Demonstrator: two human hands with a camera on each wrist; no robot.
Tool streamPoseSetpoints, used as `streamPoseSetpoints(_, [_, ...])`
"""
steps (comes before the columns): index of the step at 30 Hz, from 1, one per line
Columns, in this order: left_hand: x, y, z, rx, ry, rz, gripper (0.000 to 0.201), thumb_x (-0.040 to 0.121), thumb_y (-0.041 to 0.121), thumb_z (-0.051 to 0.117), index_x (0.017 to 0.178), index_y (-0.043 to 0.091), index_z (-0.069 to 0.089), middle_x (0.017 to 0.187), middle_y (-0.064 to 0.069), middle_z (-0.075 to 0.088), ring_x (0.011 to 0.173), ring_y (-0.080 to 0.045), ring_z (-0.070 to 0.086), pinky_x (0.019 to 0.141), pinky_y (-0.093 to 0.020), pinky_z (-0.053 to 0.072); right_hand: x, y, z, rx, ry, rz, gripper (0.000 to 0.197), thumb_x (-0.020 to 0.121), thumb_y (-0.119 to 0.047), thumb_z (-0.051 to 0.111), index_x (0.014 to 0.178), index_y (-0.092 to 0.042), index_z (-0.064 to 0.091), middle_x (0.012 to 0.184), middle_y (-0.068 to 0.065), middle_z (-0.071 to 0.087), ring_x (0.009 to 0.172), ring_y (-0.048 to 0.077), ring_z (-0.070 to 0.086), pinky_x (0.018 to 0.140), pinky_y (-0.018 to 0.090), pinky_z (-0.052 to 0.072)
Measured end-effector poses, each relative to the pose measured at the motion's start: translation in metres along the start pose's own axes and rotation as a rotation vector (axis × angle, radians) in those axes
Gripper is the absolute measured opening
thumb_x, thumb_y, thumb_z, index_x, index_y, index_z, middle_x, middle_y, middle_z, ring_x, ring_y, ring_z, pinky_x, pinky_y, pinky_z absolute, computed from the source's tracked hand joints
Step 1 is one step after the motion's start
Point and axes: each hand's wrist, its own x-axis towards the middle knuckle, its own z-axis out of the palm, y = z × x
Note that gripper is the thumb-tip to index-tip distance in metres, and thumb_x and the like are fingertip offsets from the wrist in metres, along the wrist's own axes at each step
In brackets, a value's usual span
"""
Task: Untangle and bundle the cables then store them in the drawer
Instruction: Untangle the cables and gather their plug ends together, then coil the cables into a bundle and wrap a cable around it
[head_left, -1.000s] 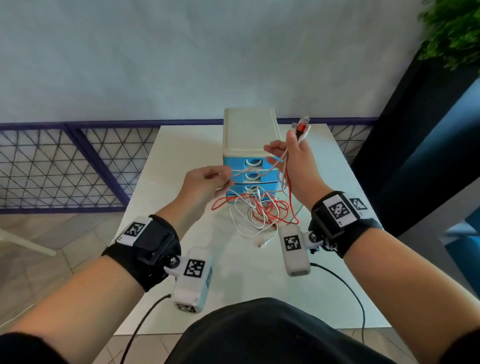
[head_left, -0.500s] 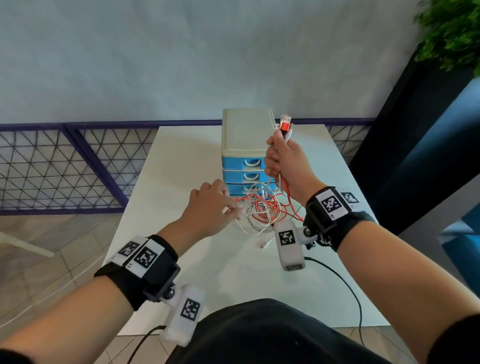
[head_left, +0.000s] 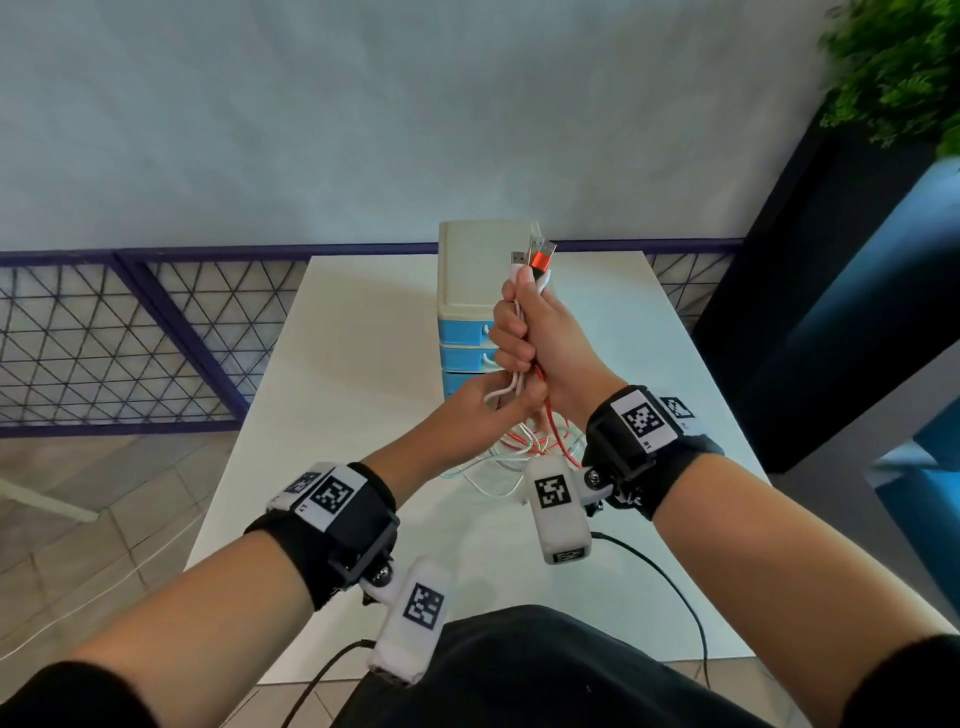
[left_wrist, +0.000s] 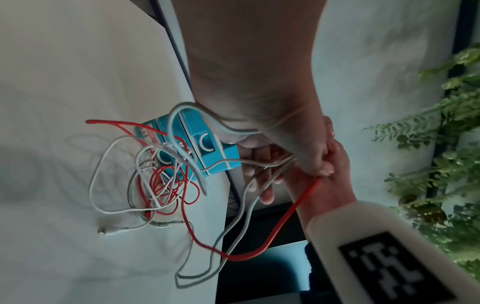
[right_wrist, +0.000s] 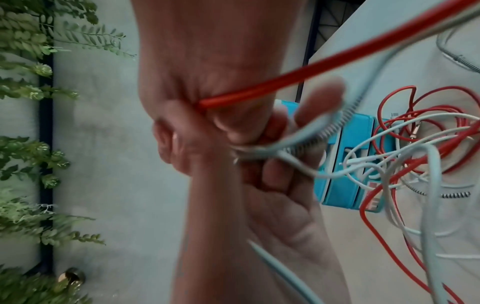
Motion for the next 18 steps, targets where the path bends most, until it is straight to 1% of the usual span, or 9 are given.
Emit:
streamPoseSetpoints(1, [0.001, -0.001, 0.001, 0.025, 0.004, 0.028, 0.035, 0.094, 0.038, 0.050, 0.083, 0.008, 0.064, 0.075, 0.001, 0.068, 0.071, -0.005, 0.063, 0.076, -0.021, 0.047, 0.001, -0.001, -0.003, 0.008, 0.000, 0.008, 0.033, 0.104, -0.038, 0.033, 0.078, -0.018, 0.039, 0.054, -0.006, 0.032, 0.036, 0.004, 0.026, 0.033, 0.016, 0.023])
streamPoseSetpoints(2, [0.002, -0.002, 0.002, 0.070, 0.012, 0.051, 0.036, 0.096, 0.036, 0.049, 0.073, 0.010, 0.060, 0.064, 0.001, 0.063, 0.060, -0.007, 0.058, 0.069, -0.024, 0.045, 0.002, -0.002, -0.006, 0.018, 0.006, 0.018, 0.033, 0.104, -0.039, 0.033, 0.078, -0.019, 0.039, 0.055, -0.006, 0.031, 0.037, 0.004, 0.025, 0.034, 0.016, 0.022])
streamPoseSetpoints(4, [0.006, -0.008, 0.001, 0.249, 0.065, 0.080, 0.036, 0.095, 0.035, 0.050, 0.063, 0.020, 0.051, 0.052, 0.011, 0.051, 0.050, -0.003, 0.044, 0.058, -0.024, 0.038, 0.004, -0.003, -0.013, 0.045, 0.016, 0.041, 0.033, 0.103, -0.039, 0.035, 0.077, -0.019, 0.041, 0.055, -0.007, 0.030, 0.038, 0.004, 0.024, 0.035, 0.016, 0.021])
streamPoseSetpoints(7, [0.009, -0.016, -0.002, 0.406, 0.122, 0.133, 0.030, 0.089, 0.033, 0.058, 0.065, 0.018, 0.048, 0.055, 0.011, 0.046, 0.053, -0.005, 0.039, 0.056, -0.023, 0.035, 0.008, -0.005, -0.018, 0.052, 0.039, 0.059, 0.033, 0.103, -0.037, 0.036, 0.076, -0.019, 0.042, 0.053, -0.008, 0.030, 0.037, 0.004, 0.022, 0.034, 0.017, 0.020])
streamPoseSetpoints(10, [0.013, -0.022, 0.001, 0.511, 0.197, 0.162, 0.016, 0.080, 0.029, 0.053, 0.071, 0.016, 0.050, 0.066, 0.002, 0.058, 0.063, -0.016, 0.051, 0.063, -0.036, 0.047, 0.010, -0.003, -0.017, 0.041, 0.085, 0.057, 0.033, 0.104, -0.036, 0.035, 0.076, -0.018, 0.040, 0.053, -0.008, 0.030, 0.037, 0.004, 0.022, 0.034, 0.017, 0.018])
streamPoseSetpoints(13, [0.018, -0.032, -0.001, 0.670, 0.191, 0.085, 0.024, 0.081, 0.034, 0.048, 0.071, 0.012, 0.052, 0.068, -0.006, 0.062, 0.067, -0.022, 0.057, 0.065, -0.043, 0.050, 0.013, -0.007, -0.016, 0.064, 0.136, 0.026, 0.033, 0.104, -0.037, 0.034, 0.076, -0.019, 0.038, 0.051, -0.009, 0.030, 0.036, 0.004, 0.021, 0.033, 0.017, 0.016])
streamPoseSetpoints(14, [0.017, -0.038, -0.003, 0.652, 0.139, 0.042, 0.028, 0.082, 0.037, 0.048, 0.072, 0.012, 0.055, 0.069, -0.006, 0.064, 0.068, -0.018, 0.060, 0.067, -0.039, 0.051, 0.015, -0.011, -0.017, 0.077, 0.157, 0.006, 0.033, 0.104, -0.036, 0.033, 0.076, -0.020, 0.038, 0.050, -0.009, 0.030, 0.036, 0.004, 0.021, 0.033, 0.017, 0.017])
streamPoseSetpoints(16, [0.010, -0.046, -0.009, 0.526, 0.041, -0.018, 0.026, 0.090, 0.036, 0.051, 0.072, 0.019, 0.059, 0.072, 0.004, 0.066, 0.068, -0.001, 0.061, 0.069, -0.021, 0.048, 0.018, -0.018, -0.021, 0.090, 0.199, -0.022, 0.033, 0.104, -0.036, 0.033, 0.075, -0.020, 0.038, 0.049, -0.009, 0.031, 0.035, 0.004, 0.021, 0.031, 0.017, 0.017])
streamPoseSetpoints(18, [0.006, -0.050, -0.015, 0.460, -0.006, -0.008, 0.023, 0.094, 0.029, 0.052, 0.075, 0.021, 0.061, 0.075, 0.007, 0.067, 0.069, 0.003, 0.060, 0.073, -0.018, 0.046, 0.019, -0.021, -0.023, 0.093, 0.234, -0.038, 0.034, 0.104, -0.035, 0.034, 0.075, -0.019, 0.039, 0.050, -0.009, 0.030, 0.035, 0.005, 0.021, 0.031, 0.017, 0.017])
